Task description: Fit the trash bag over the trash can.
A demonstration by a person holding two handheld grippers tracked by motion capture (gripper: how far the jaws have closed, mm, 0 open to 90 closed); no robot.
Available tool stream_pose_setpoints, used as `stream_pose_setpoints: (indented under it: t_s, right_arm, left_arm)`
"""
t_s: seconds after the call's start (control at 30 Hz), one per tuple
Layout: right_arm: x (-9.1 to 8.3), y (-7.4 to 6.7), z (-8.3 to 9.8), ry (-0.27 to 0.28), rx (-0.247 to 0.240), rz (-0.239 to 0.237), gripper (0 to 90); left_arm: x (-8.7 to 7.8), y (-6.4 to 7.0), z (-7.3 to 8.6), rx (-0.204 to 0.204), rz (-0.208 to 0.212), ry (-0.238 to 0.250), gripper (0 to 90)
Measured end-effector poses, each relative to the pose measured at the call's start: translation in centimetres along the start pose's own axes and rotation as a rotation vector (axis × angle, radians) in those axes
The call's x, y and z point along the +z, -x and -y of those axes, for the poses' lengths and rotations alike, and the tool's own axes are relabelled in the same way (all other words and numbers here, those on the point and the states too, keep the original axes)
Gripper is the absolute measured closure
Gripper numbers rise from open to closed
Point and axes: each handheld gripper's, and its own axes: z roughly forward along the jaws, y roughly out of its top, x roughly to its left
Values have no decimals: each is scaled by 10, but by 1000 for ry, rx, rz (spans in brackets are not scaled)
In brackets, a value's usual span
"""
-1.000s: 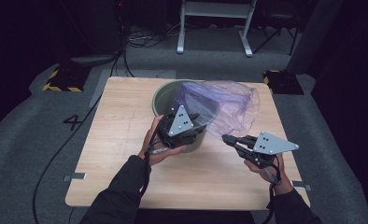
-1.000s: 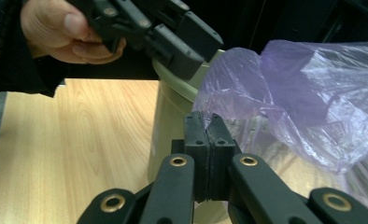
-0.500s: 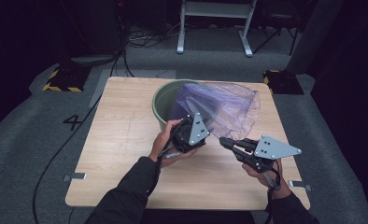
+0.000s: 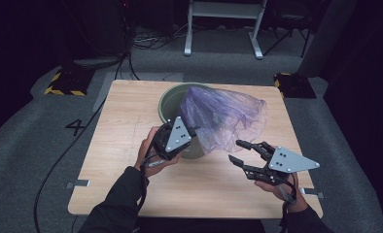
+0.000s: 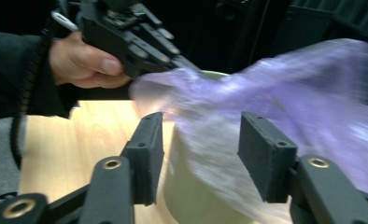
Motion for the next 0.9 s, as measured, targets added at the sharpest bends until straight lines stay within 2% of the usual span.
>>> stream_pose_setpoints:
  t_s: [0.1, 0.17, 0.3, 0.37, 0.43, 0.6, 0.67, 0.77, 0.83, 0.9]
  right_arm:
    - [-4, 4, -1, -20, -3, 24, 451]
    - [-6, 8, -2, -27, -9, 72, 424]
    - [-4, 16, -5, -60, -27, 145, 370]
    - [0, 20, -8, -80, -53, 175, 350]
    - [3, 26, -11, -103, -87, 230, 333]
    - [10, 45, -16, -137, -102, 315, 324]
    - [12, 50, -16, -156, -97, 328, 314]
    - [10, 48, -15, -156, -102, 296, 291]
    - [8, 45, -14, -140, -120, 270, 259]
    - [7, 44, -14, -135, -113, 239, 249]
  left_arm:
    - [-8, -2, 9, -20, 7, 10, 896]
    - [-12, -4, 16, -43, 13, 18, 896]
    - [-20, -7, 27, -61, 15, 11, 896]
    - [-24, -9, 31, -69, 12, 8, 896]
    - [-26, -12, 34, -83, 16, 5, 896]
    - [-31, -20, 43, -111, 30, -3, 897]
    - [-30, -22, 48, -129, 42, -6, 897]
    - [-31, -23, 53, -150, 52, -7, 897]
    - [-30, -22, 54, -151, 58, -13, 897]
    - [-29, -22, 54, -148, 60, -20, 897]
